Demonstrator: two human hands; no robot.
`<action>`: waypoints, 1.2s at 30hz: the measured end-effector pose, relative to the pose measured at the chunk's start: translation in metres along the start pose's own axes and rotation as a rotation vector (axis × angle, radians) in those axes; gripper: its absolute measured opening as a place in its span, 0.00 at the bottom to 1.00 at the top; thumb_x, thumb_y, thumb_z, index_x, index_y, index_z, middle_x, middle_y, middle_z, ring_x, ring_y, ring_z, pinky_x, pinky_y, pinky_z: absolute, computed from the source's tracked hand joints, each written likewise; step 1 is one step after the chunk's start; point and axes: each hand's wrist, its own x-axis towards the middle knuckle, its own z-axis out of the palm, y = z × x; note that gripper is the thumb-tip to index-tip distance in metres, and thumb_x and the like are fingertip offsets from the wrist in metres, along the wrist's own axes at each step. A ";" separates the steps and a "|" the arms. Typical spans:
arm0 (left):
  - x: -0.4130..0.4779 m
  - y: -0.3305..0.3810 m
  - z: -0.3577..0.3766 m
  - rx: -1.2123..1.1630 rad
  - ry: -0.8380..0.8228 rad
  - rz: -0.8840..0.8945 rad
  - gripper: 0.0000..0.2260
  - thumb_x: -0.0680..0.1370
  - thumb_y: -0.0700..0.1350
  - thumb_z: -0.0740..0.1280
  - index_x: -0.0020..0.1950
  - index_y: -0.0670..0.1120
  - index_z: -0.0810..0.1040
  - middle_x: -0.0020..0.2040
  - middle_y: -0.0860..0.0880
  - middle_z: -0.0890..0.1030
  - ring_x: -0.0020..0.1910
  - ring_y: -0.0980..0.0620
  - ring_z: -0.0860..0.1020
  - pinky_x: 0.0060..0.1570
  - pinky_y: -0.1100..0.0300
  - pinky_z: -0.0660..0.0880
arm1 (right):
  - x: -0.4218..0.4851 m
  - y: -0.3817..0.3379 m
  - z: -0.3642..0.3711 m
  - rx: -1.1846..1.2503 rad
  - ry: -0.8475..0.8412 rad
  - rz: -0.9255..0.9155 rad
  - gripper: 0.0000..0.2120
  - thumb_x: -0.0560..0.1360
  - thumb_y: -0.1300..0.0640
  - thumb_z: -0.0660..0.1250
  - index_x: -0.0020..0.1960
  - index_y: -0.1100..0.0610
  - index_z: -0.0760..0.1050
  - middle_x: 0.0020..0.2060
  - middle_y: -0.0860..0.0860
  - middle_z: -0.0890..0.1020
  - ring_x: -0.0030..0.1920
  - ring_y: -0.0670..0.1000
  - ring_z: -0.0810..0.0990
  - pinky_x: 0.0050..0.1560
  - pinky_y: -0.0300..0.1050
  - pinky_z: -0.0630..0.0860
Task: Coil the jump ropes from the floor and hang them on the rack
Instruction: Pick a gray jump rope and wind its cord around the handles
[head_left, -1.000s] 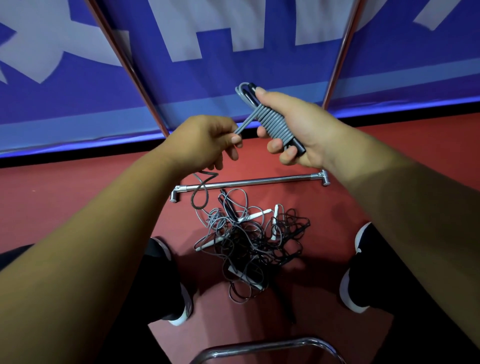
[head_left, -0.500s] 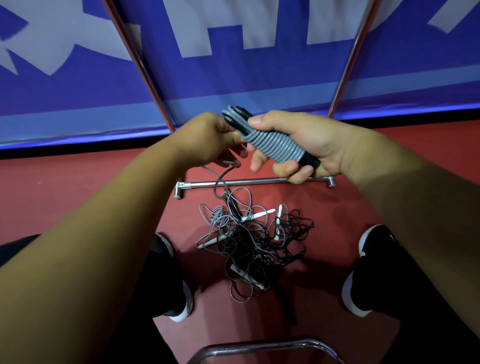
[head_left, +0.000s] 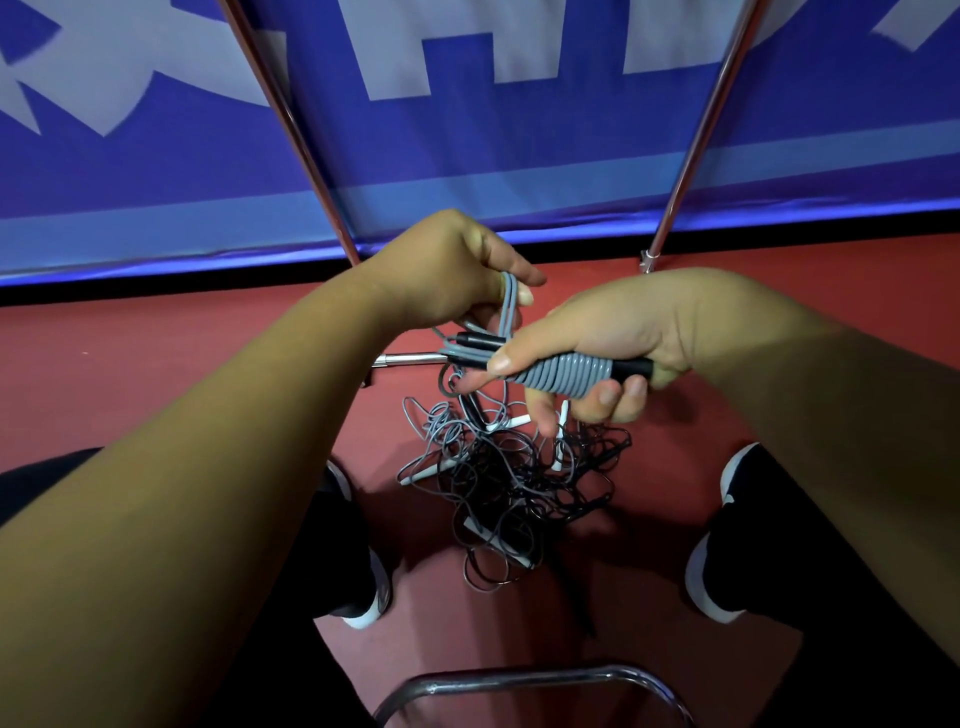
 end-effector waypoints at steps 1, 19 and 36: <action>0.000 0.001 0.000 -0.005 0.005 0.003 0.10 0.78 0.38 0.75 0.58 0.46 0.88 0.42 0.41 0.88 0.37 0.51 0.84 0.43 0.59 0.84 | 0.001 0.001 -0.001 0.011 0.012 -0.001 0.16 0.83 0.44 0.66 0.69 0.41 0.81 0.40 0.55 0.84 0.25 0.47 0.65 0.23 0.32 0.59; 0.001 0.010 -0.018 0.474 0.099 0.174 0.13 0.85 0.52 0.64 0.44 0.50 0.80 0.35 0.54 0.82 0.30 0.60 0.80 0.34 0.72 0.70 | 0.020 0.008 -0.039 0.027 0.764 -0.200 0.10 0.81 0.44 0.70 0.56 0.49 0.77 0.39 0.51 0.77 0.26 0.48 0.72 0.27 0.37 0.65; 0.005 -0.003 -0.006 0.021 0.035 -0.163 0.09 0.84 0.42 0.66 0.52 0.37 0.82 0.34 0.42 0.86 0.32 0.48 0.84 0.36 0.61 0.83 | 0.022 -0.001 -0.034 0.118 0.825 -0.358 0.25 0.81 0.29 0.59 0.57 0.49 0.77 0.36 0.52 0.76 0.25 0.50 0.71 0.29 0.38 0.65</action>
